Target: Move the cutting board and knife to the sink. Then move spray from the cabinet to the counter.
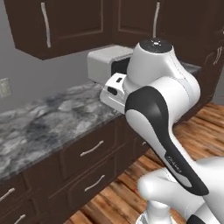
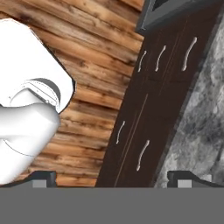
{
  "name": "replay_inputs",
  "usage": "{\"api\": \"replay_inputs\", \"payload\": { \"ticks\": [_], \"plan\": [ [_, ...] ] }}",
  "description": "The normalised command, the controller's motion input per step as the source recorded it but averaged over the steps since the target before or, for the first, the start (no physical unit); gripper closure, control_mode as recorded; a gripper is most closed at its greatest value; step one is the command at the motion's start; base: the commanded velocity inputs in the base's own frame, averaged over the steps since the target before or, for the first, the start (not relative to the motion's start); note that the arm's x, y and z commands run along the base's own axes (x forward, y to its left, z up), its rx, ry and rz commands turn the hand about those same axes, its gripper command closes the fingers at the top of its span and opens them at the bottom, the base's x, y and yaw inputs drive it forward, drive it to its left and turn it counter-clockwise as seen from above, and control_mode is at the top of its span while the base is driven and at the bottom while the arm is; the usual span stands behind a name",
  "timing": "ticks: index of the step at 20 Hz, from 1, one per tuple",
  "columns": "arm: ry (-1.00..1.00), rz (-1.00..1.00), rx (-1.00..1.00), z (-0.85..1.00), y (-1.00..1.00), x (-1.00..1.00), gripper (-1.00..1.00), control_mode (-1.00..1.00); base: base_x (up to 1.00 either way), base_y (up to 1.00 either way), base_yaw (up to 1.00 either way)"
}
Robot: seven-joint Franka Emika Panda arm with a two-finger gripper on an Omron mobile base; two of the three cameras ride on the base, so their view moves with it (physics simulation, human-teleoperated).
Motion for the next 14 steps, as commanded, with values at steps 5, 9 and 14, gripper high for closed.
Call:
{"api": "replay_inputs", "payload": {
  "ticks": [5, 9, 14],
  "plan": [
    [0.00, 0.00, 0.00, 0.00, 0.00, 0.00, -1.00, 1.00, 0.42, -1.00, -0.14],
    [0.00, 0.00, 0.00, 0.00, 0.00, 0.00, -1.00, 1.00, 0.60, -1.00, -0.16],
    [0.00, 0.00, 0.00, 0.00, 0.00, 0.00, -1.00, 1.00, 0.56, -1.00, -0.17]
  ]
}}
